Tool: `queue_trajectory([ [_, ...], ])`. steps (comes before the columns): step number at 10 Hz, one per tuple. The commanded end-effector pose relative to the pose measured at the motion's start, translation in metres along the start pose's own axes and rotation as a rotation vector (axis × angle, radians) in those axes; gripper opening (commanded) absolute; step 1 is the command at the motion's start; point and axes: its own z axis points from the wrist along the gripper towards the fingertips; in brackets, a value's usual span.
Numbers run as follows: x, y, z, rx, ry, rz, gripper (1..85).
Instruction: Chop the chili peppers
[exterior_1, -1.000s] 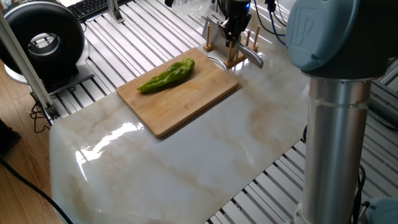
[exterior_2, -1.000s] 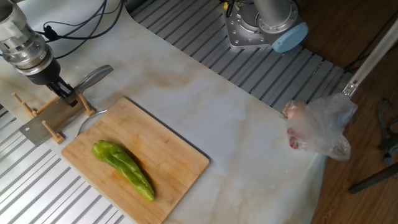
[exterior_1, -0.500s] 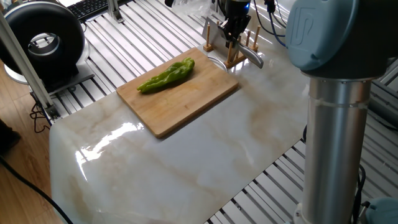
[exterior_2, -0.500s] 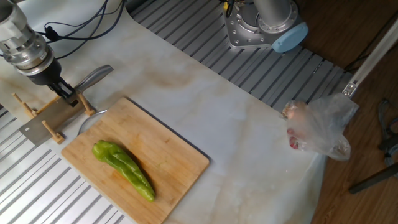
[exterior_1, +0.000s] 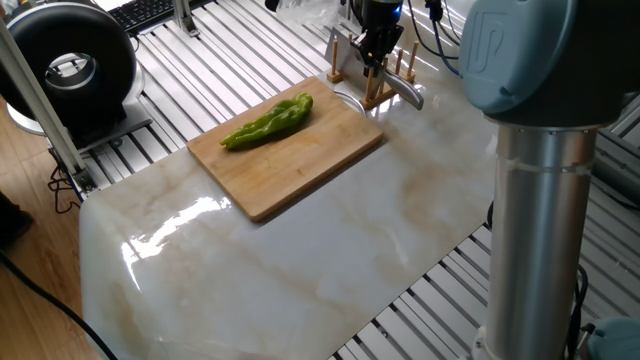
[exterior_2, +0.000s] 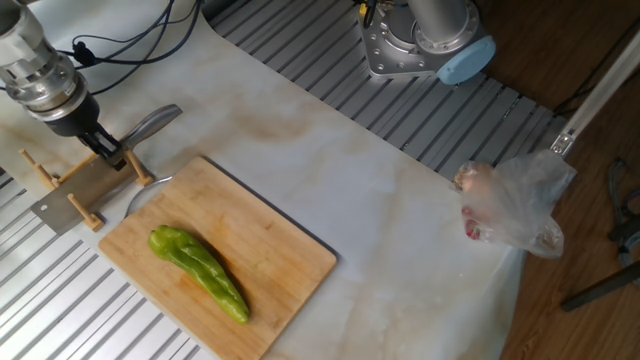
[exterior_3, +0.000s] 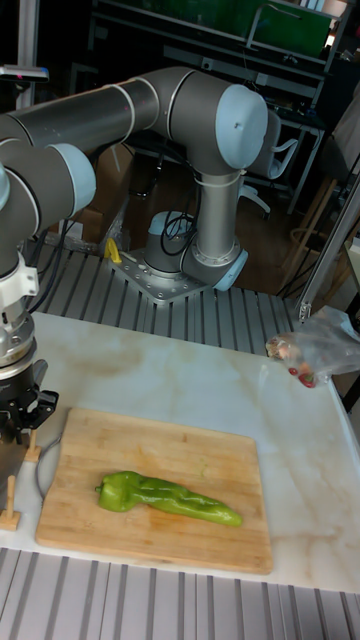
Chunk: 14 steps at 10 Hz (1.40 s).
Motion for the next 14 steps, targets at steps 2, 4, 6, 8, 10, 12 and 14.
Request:
queue_trajectory([
  [2, -0.0005, 0.0016, -0.0039, -0.012, -0.006, 0.007, 22.3],
  [4, -0.0009, -0.0012, -0.0032, -0.003, -0.006, 0.01, 20.7],
  [6, -0.0019, -0.0014, -0.0017, -0.003, -0.008, 0.015, 19.7],
  [8, -0.0023, -0.0011, -0.001, -0.005, -0.009, 0.018, 19.7],
  [10, -0.0023, -0.0011, -0.0005, -0.005, -0.009, 0.019, 19.3],
  [12, -0.0028, -0.0011, -0.0004, -0.005, -0.011, 0.021, 18.3],
  [14, -0.0025, -0.0015, -0.0001, -0.003, -0.01, 0.026, 15.3],
])
